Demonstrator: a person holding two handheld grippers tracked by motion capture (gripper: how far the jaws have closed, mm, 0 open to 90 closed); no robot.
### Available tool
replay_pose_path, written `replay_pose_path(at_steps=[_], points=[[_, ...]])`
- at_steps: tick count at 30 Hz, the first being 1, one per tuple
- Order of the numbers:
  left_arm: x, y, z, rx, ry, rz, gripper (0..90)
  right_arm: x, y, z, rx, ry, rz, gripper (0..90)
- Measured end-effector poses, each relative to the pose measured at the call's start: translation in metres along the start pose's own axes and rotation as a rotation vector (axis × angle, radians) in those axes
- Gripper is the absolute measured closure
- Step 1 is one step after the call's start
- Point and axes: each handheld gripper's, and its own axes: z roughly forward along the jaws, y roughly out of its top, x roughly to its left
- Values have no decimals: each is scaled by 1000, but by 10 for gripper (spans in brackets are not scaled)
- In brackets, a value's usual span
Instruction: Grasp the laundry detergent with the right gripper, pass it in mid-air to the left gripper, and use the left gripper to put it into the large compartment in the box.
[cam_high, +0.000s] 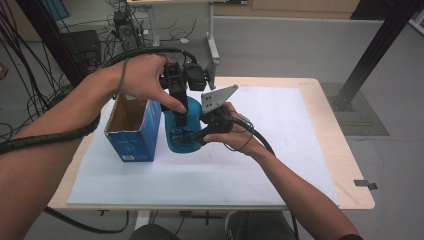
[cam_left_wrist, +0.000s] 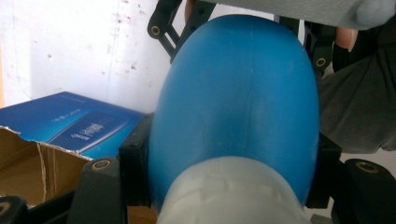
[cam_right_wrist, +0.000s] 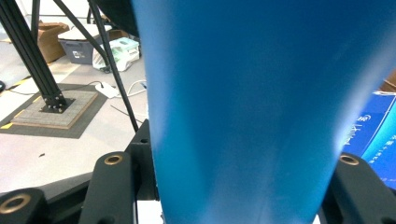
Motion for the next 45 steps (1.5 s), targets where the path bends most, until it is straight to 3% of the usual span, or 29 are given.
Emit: replay_pose_path(at_steps=[7,11,45], points=[[1,0,1,5,-2,4,368,0,-1,1,5,1,0,436],[0,-1,1,-22,12,4,369,-1,-1,0,4,-6,-1,434],[2,0,3,4,-14,-5,373,-3,-3,1,11,12,1,422]])
